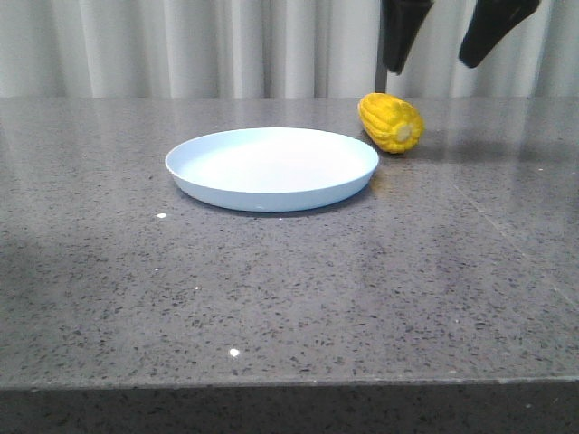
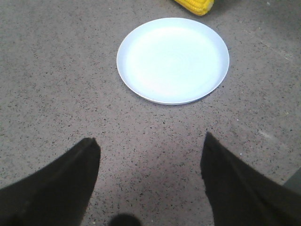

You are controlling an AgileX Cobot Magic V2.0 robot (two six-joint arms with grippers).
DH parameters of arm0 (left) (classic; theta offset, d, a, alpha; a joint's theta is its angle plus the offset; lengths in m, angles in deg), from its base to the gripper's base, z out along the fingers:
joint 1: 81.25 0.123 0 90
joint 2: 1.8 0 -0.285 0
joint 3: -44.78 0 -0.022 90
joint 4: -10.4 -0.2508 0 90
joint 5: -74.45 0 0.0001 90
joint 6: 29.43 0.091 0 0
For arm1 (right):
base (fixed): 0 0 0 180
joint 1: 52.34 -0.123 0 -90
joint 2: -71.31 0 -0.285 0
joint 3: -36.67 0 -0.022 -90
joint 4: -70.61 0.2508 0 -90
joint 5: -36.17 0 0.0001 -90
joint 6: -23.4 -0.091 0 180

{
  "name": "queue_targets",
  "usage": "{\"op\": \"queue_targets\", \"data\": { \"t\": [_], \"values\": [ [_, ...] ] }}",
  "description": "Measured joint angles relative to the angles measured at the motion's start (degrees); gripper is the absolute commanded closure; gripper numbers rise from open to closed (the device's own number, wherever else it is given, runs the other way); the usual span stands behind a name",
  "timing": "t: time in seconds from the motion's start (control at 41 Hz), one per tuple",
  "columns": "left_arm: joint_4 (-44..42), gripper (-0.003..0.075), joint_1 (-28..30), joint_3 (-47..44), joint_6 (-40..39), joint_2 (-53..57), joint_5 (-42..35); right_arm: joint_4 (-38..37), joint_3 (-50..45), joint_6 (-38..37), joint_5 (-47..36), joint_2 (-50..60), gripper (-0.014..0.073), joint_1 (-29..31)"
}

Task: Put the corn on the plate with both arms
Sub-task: 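Lower the right gripper around the yellow corn cob, then grasp and lift the corn cob with the right gripper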

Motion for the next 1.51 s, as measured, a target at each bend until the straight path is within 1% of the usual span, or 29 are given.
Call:
{"op": "queue_targets", "data": {
  "t": [0.146,0.293,0.366,0.439,0.585,0.659,0.707,0.951,1.122,1.317,1.512],
  "values": [
    [0.0,0.0260,0.0,0.0,0.0,0.0,0.0,-0.6,8.6,-2.1,2.0,-7.7,-0.0059,0.0],
    [0.0,0.0260,0.0,0.0,0.0,0.0,0.0,-0.7,13.2,-3.2,2.3,-12.6,-0.0059,0.0],
    [0.0,0.0260,0.0,0.0,-0.1,0.0,0.0,-0.7,14.3,-3.6,2.3,-14.2,-0.0032,0.0],
    [0.0,0.0260,0.0,0.0,-0.1,0.0,0.0,-0.8,14.5,-3.6,2.3,-15.1,0.0047,0.0],
    [0.0,0.0260,0.0,0.0,-0.1,0.0,0.0,0.0,14.8,-3.7,2.3,-16.0,0.0306,0.0],
    [0.0,0.0260,0.0,0.0,-0.1,0.0,0.0,0.3,14.8,-3.7,2.3,-16.0,0.0392,0.0],
    [0.0,0.0260,0.0,0.0,-0.1,0.0,0.0,0.7,14.9,-3.7,2.3,-16.0,0.0415,0.0],
    [0.0,0.0260,0.0,0.0,-0.1,0.0,0.0,1.1,17.1,-3.9,3.7,-15.9,0.0420,0.0],
    [0.0,0.0260,0.0,0.0,-0.1,0.0,0.0,1.1,18.3,-3.9,5.9,-11.5,0.0419,-1.4],
    [0.0,0.0260,0.0,0.0,-0.1,0.0,0.0,1.1,18.9,-3.9,7.7,-4.7,0.0419,-6.4],
    [0.0,0.0260,0.0,0.0,-0.1,0.0,0.0,1.1,18.9,-5.8,8.1,-2.7,0.0419,-13.5]
  ]
}}
